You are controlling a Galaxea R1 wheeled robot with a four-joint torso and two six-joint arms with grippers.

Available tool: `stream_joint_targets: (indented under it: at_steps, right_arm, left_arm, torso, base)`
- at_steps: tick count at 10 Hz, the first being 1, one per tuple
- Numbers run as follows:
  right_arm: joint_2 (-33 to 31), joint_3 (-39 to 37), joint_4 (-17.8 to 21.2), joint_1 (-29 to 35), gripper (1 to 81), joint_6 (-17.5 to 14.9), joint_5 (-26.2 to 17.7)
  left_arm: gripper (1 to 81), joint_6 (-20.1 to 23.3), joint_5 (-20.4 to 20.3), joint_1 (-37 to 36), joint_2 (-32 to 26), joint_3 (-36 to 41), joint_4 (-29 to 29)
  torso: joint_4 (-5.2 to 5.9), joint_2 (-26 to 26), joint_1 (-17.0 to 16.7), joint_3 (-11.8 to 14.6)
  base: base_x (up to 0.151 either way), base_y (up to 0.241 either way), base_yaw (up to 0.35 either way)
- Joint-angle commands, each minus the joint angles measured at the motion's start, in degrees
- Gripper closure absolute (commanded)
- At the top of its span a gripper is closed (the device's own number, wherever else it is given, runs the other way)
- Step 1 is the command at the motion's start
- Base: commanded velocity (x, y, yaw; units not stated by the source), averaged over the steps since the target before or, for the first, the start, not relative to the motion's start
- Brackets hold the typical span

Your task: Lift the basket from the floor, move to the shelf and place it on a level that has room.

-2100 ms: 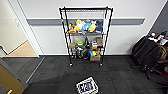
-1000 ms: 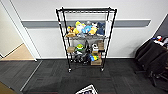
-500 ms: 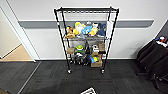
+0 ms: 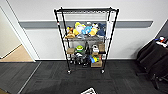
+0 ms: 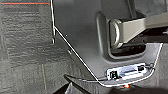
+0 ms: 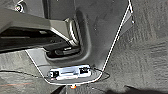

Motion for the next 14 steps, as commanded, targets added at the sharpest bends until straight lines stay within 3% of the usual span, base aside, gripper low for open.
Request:
stream_joint_targets:
  at_steps: [1,2,3,6,8,10,12,13,14]
  right_arm:
    - [-3.7,6.0,-0.5,0.7,1.0,0.2,-3.7]
    - [-5.3,8.5,-0.2,0.9,1.0,0.3,-3.7]
    - [-7.0,10.7,-0.3,1.0,1.0,0.3,-3.7]
    - [-10.2,14.7,-0.3,1.7,1.0,0.3,-3.6]
    - [-11.9,16.0,-0.1,2.8,1.0,0.4,-3.7]
    - [-12.7,16.8,0.2,4.2,1.0,0.8,-3.7]
    - [-13.2,17.5,0.2,5.2,1.0,0.8,-3.8]
    - [-14.1,18.7,0.6,5.6,1.0,0.8,-3.8]
    - [-15.0,19.8,1.2,6.0,1.0,0.8,-3.9]
  left_arm:
    - [1.0,-0.1,3.7,-0.8,-4.8,6.1,-0.1]
    - [1.0,-0.1,3.6,-0.9,-6.0,7.4,-0.1]
    - [1.0,-0.2,3.6,-1.2,-7.0,8.1,-0.2]
    - [1.0,-0.4,4.1,-3.6,-11.2,11.8,-3.6]
    - [1.0,-0.4,4.5,-6.0,-15.3,17.7,-6.5]
    - [1.0,-0.4,8.0,-9.2,-15.8,18.5,-9.0]
    - [1.0,-0.4,8.5,-11.1,-15.8,19.0,-9.2]
    - [1.0,-0.4,9.3,-11.7,-15.8,19.2,-9.3]
    - [1.0,-0.4,9.8,-12.1,-15.9,19.2,-9.3]
  torso:
    - [0.0,0.0,0.0,0.0]
    - [0.0,0.0,0.0,0.0]
    - [0.0,-5.7,3.7,0.0]
    - [0.0,-7.0,4.4,0.0]
    - [0.0,-10.7,6.7,0.0]
    - [0.0,-14.5,9.1,0.0]
    - [0.0,-18.5,11.7,0.0]
    - [0.0,-20.5,12.9,-5.4]
    - [0.0,-21.8,13.7,-5.6]
  base:
    - [0.0,0.0,0.0]
    - [0.0,0.0,0.0]
    - [0.0,0.0,0.0]
    - [0.0,0.0,0.0]
    - [0.0,0.0,0.0]
    - [0.0,0.0,0.0]
    - [0.0,0.0,0.0]
    - [0.0,0.0,0.0]
    - [0.0,0.0,0.0]
